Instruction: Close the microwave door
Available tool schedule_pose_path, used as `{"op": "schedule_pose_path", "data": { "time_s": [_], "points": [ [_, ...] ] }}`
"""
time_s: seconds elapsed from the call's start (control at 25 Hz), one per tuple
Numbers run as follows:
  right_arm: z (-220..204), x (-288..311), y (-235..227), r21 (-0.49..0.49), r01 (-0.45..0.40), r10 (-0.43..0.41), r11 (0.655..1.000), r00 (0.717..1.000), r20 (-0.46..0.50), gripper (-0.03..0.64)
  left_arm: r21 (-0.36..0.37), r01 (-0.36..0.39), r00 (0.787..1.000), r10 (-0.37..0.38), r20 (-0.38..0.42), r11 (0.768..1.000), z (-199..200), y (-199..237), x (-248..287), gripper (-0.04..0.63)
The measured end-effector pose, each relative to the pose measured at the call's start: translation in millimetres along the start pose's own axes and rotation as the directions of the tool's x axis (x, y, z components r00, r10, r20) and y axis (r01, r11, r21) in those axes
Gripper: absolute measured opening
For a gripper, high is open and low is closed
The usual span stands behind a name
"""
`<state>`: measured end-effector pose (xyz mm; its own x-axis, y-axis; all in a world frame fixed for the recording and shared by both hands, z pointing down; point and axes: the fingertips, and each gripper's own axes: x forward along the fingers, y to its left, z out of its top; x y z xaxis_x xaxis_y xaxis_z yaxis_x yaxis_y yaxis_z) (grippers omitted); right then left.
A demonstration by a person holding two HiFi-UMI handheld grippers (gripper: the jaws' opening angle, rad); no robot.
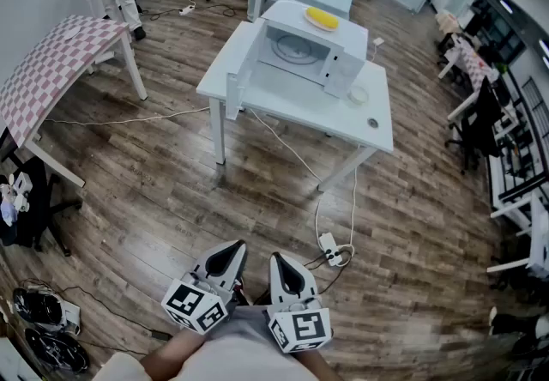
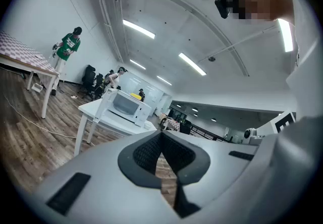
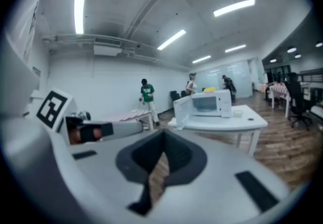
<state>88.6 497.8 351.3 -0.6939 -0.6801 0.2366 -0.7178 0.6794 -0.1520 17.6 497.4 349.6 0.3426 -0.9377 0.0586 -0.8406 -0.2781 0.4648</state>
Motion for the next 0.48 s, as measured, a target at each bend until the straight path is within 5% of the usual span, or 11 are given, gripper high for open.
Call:
{"op": "schedule_pose_path", "data": {
  "time_s": [0.48],
  "points": [
    [6.4, 9.2, 24.4, -0.035, -0.034, 0.034, 0.999, 0.999, -0.001, 0.021, -0.010, 0.025, 0.999, -0.025, 0.025, 1.000, 13.7, 11.4, -12.7, 0.018]
  ]
}}
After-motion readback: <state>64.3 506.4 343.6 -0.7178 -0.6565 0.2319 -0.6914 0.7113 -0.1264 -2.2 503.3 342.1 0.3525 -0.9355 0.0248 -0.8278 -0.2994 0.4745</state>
